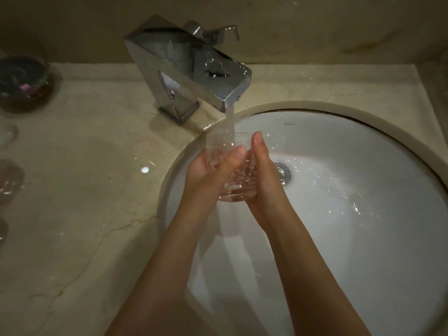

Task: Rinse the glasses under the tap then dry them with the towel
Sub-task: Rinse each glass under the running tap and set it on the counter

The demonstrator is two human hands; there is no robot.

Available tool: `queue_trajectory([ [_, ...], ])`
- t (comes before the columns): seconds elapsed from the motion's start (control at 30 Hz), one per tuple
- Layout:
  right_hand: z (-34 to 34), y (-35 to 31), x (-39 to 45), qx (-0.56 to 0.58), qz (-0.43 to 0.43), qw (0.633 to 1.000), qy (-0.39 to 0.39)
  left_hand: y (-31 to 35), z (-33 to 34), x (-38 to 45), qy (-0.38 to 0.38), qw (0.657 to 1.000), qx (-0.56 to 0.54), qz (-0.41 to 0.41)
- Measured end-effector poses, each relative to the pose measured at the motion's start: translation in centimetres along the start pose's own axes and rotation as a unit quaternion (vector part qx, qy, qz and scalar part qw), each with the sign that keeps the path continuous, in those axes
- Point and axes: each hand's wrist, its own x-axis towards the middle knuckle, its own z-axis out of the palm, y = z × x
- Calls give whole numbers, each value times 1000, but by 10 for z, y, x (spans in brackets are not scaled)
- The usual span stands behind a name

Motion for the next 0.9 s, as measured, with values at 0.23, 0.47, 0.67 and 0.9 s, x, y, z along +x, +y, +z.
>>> queue_trajectory([
  [0.23,-3,-15,-10,-41,23,997,-55,17,-14,-4,21,1000,11,-15],
  [0.47,22,-97,-19,-92,-39,991,85,34,-23,-16,44,998,19,-36],
  [0.67,52,-153,-7,-171,-97,980,37,43,-22,-26,43,998,19,-43],
  [0.9,65,-152,-7,-205,-65,977,-15,53,-24,-31,42,998,12,-40],
])
